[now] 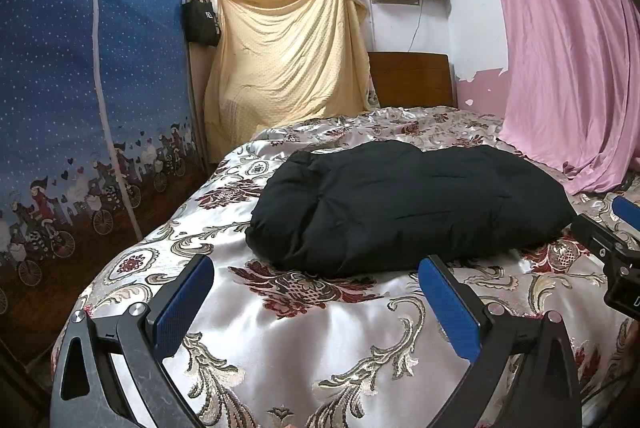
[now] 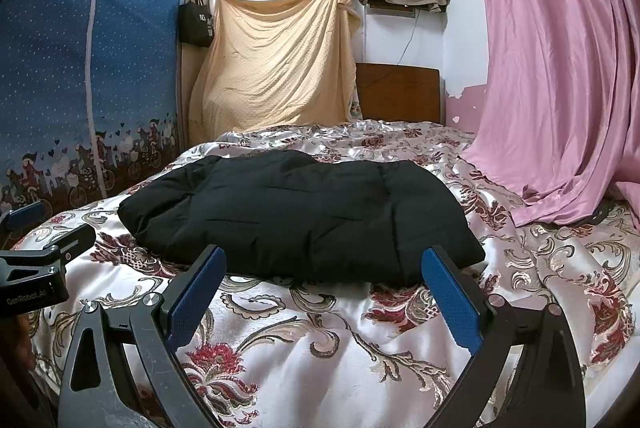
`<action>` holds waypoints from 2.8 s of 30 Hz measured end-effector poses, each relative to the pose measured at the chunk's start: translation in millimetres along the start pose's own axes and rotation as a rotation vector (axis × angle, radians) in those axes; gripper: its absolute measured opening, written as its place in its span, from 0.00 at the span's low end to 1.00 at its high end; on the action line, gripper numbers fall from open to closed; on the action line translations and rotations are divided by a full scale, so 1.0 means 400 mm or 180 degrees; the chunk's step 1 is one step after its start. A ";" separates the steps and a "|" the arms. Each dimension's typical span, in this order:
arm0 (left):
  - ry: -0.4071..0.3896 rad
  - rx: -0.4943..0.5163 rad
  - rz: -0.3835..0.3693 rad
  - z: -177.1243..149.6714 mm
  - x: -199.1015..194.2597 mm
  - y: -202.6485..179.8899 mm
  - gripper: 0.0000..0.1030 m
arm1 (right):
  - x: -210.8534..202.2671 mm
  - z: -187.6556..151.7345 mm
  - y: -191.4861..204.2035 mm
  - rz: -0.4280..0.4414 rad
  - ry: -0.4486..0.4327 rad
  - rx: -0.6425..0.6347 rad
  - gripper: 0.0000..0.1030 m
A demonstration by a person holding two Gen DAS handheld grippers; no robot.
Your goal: Fold large clothes
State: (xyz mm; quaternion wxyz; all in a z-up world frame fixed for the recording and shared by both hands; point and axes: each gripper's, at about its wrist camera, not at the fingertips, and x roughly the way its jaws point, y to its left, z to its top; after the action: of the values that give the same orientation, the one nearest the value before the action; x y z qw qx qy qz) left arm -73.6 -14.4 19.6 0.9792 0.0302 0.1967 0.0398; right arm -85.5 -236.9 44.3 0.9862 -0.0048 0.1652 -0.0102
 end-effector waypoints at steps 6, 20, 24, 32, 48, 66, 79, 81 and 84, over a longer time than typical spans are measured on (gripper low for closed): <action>0.0000 -0.0003 0.0004 0.000 -0.001 -0.002 1.00 | 0.000 0.000 -0.001 0.0002 0.0000 0.0002 0.94; -0.0007 0.0008 -0.0005 -0.002 0.003 0.003 1.00 | 0.000 0.000 -0.001 0.0002 0.0001 -0.0002 0.94; -0.0004 0.0009 -0.0006 -0.002 0.002 0.002 1.00 | 0.000 0.000 0.000 0.0002 0.0001 -0.0001 0.94; -0.0007 0.0007 -0.0004 -0.003 0.003 0.003 1.00 | 0.000 -0.001 0.000 0.0002 0.0001 0.0000 0.94; -0.0021 0.0007 -0.0001 -0.002 0.002 0.007 1.00 | 0.000 0.000 0.001 0.0001 0.0001 -0.0002 0.94; -0.0017 0.0005 0.0003 -0.003 -0.001 0.007 1.00 | -0.001 0.000 0.003 -0.0001 0.0005 -0.0001 0.94; 0.0024 -0.0007 0.0000 -0.011 0.003 0.004 1.00 | 0.000 -0.002 0.001 0.0005 0.0014 -0.0002 0.94; 0.0034 -0.0007 -0.0005 -0.013 0.004 0.003 1.00 | 0.001 -0.001 0.001 0.0004 0.0012 -0.0003 0.94; 0.0041 -0.0014 -0.0021 -0.016 0.005 0.000 1.00 | 0.001 -0.001 0.001 0.0005 0.0013 -0.0005 0.94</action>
State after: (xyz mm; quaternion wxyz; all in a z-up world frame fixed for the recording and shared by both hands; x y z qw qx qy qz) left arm -74.4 -13.8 12.9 0.9781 0.0272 0.2031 0.0372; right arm -85.4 -236.4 43.7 0.9859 -0.0054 0.1672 -0.0094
